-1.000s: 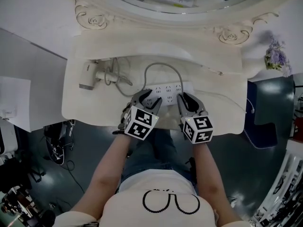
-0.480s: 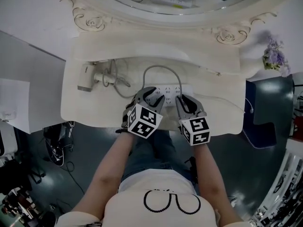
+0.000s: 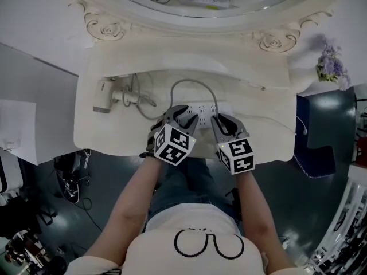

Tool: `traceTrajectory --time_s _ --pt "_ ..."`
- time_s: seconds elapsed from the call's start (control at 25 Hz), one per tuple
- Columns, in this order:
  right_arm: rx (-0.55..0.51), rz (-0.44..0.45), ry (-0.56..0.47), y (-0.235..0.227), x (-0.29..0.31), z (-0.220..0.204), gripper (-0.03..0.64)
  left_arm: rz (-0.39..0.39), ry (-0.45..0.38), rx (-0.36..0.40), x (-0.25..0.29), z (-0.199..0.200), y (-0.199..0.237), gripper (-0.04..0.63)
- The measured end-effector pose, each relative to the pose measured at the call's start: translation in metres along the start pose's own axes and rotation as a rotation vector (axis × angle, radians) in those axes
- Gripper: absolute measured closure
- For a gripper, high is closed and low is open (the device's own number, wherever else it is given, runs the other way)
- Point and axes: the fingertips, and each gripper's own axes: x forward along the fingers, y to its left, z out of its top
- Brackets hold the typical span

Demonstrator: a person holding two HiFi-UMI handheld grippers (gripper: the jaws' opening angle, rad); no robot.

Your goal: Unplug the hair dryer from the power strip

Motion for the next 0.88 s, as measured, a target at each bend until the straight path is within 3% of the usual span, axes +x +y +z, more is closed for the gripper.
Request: traceTrajectory --time_s 0.08,0.16,0.2,0.36,0.4,0.48,0.6,0.64,0.68,0.8,0.88 --pt "0.147 0.028 -0.023 -0.005 0.001 0.002 0.557 0.007 0.0 -0.006 0.0 0.0 0.001 0.443" --pt "0.203 0.035 -0.04 -0.008 0.0 0.003 0.556 0.012 0.0 -0.014 0.0 0.001 0.001 0.443" --pt "0.176 0.029 -0.04 -0.007 -0.001 0.004 0.557 0.012 0.0 -0.017 0.0 0.001 0.001 0.443" --pt "-0.158 -0.023 0.017 0.006 -0.002 0.006 0.568 -0.001 0.006 -0.03 0.0 0.001 0.002 0.443" --pt "-0.192 -0.027 0.028 0.008 -0.001 0.006 0.569 0.0 0.008 -0.03 0.001 0.0 0.002 0.443" --pt "-0.123 -0.024 0.023 0.004 0.001 0.006 0.569 0.004 0.008 -0.034 0.001 0.0 0.002 0.443" --pt "0.132 -0.004 -0.045 -0.008 0.001 0.008 0.568 0.009 0.009 -0.049 0.001 0.001 0.003 0.443" --pt "0.165 -0.001 -0.061 -0.009 0.0 0.009 0.567 0.01 0.01 -0.051 0.001 0.001 0.003 0.443" --pt "0.149 -0.005 -0.065 -0.008 -0.001 0.009 0.566 0.008 0.011 -0.052 0.001 0.001 0.003 0.443" --pt "-0.08 -0.039 -0.028 0.001 -0.006 0.008 0.572 -0.004 0.008 -0.054 0.001 0.002 0.002 0.443" --pt "-0.179 -0.052 -0.003 0.006 -0.006 0.009 0.574 -0.006 0.008 -0.046 0.001 0.003 0.001 0.443"
